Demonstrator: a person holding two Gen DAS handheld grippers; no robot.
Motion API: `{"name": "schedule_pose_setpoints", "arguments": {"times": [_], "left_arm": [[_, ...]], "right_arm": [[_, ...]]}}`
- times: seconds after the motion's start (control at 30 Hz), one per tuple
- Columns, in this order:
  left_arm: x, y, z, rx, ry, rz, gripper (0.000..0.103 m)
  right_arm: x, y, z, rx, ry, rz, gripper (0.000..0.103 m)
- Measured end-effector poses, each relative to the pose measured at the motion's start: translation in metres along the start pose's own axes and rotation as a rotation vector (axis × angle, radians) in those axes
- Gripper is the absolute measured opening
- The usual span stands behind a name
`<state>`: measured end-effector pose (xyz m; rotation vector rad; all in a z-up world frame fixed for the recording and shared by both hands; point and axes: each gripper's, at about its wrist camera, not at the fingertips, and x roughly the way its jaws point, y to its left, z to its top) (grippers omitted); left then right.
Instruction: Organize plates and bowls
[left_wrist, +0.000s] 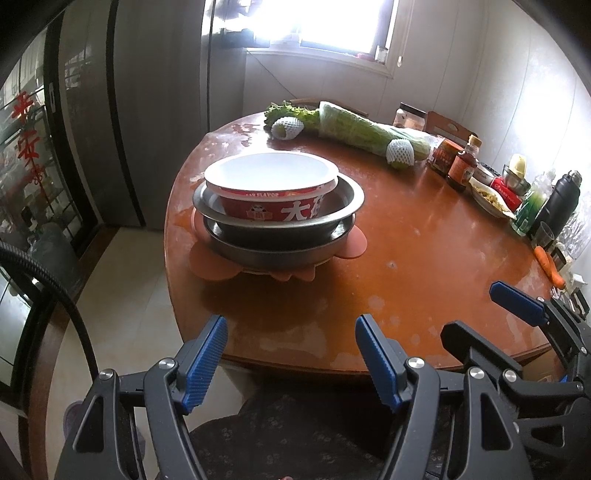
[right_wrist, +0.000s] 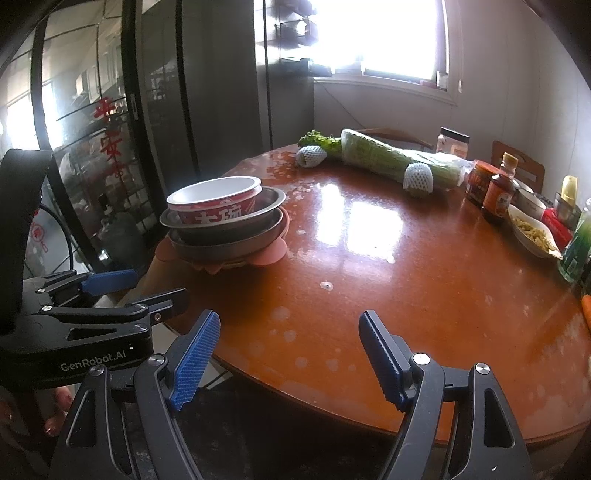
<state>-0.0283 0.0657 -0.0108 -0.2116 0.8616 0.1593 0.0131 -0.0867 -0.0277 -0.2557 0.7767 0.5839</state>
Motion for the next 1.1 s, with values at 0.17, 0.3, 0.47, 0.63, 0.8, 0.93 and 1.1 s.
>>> {"name": "schedule_pose_setpoints", "arguments": {"times": [0.17, 0.3, 0.47, 0.63, 0.8, 0.93, 1.1], "left_arm": [[0.0008, 0.0003, -0.0006, 0.000, 0.001, 0.001, 0.071], [0.0010, 0.0002, -0.0008, 0.001, 0.002, 0.001, 0.071], [0.0012, 0.0005, -0.0011, 0.000, 0.002, 0.002, 0.071], [0.0014, 0.0011, -0.0019, 0.000, 0.004, 0.002, 0.071], [0.0033, -0.0003, -0.0029, 0.009, 0.012, 0.000, 0.071], [0.0040, -0.0016, -0.0034, 0.017, 0.015, 0.004, 0.071], [0.0018, -0.0047, -0.0022, 0.025, 0.000, 0.007, 0.071]], "right_arm": [[0.0000, 0.0000, 0.0001, 0.001, 0.000, -0.001, 0.079], [0.0002, -0.0002, 0.0001, 0.000, -0.001, 0.000, 0.079], [0.0001, -0.0002, 0.0000, 0.000, -0.001, -0.001, 0.079], [-0.0003, -0.0007, 0.0001, 0.002, -0.002, -0.002, 0.079], [-0.0006, -0.0017, 0.0002, 0.006, -0.001, -0.002, 0.079], [-0.0013, -0.0026, -0.0003, 0.009, -0.001, -0.003, 0.079], [-0.0013, -0.0035, -0.0005, 0.014, 0.000, 0.000, 0.079]]}}
